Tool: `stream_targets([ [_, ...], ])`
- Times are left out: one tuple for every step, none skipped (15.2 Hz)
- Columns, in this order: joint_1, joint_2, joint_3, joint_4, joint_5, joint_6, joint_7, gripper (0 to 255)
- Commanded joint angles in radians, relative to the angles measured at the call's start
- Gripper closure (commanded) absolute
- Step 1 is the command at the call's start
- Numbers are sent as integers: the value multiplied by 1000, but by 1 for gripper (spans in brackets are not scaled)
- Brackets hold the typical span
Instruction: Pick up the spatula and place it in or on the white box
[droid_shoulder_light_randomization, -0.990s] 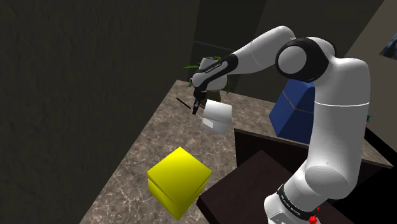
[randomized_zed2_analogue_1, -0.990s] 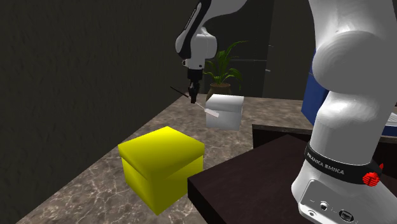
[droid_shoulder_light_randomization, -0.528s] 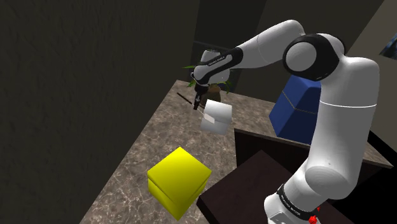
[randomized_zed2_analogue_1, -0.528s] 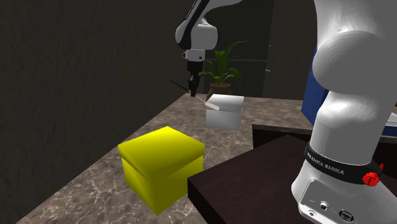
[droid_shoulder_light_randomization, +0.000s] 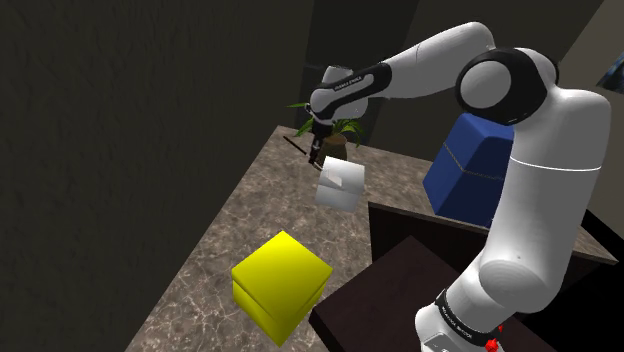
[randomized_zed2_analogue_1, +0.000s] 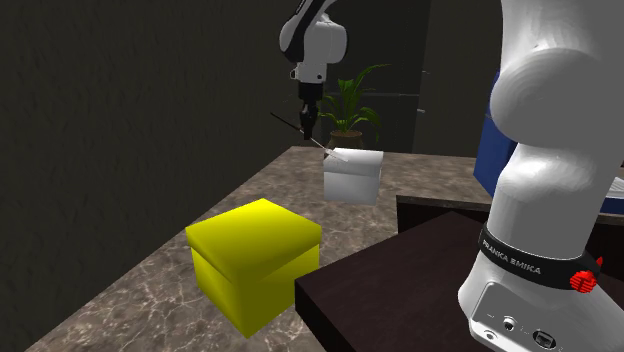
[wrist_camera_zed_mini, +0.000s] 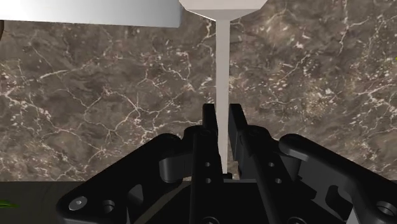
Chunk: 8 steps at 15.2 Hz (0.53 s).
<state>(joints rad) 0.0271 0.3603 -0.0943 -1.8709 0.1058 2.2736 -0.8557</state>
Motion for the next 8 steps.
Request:
stream_targets([
  [-28,-6,-11,-4,6,-5,-42,255],
  [-44,-7,-17,-3,9,-9,-65,255],
  [-59,-7,-23,0,13,-13,-88,255],
  [-75,-7,-29,3,16,-17,-111,255],
  [-90,-5,-34,8,20,-22,-134,255],
  [-106,-3,-40,14,23,-27,-156,255],
  [-122,0,-46,21,27,-33,-179,255],
  [-137,4,-52,30,30,-39,-201,255],
])
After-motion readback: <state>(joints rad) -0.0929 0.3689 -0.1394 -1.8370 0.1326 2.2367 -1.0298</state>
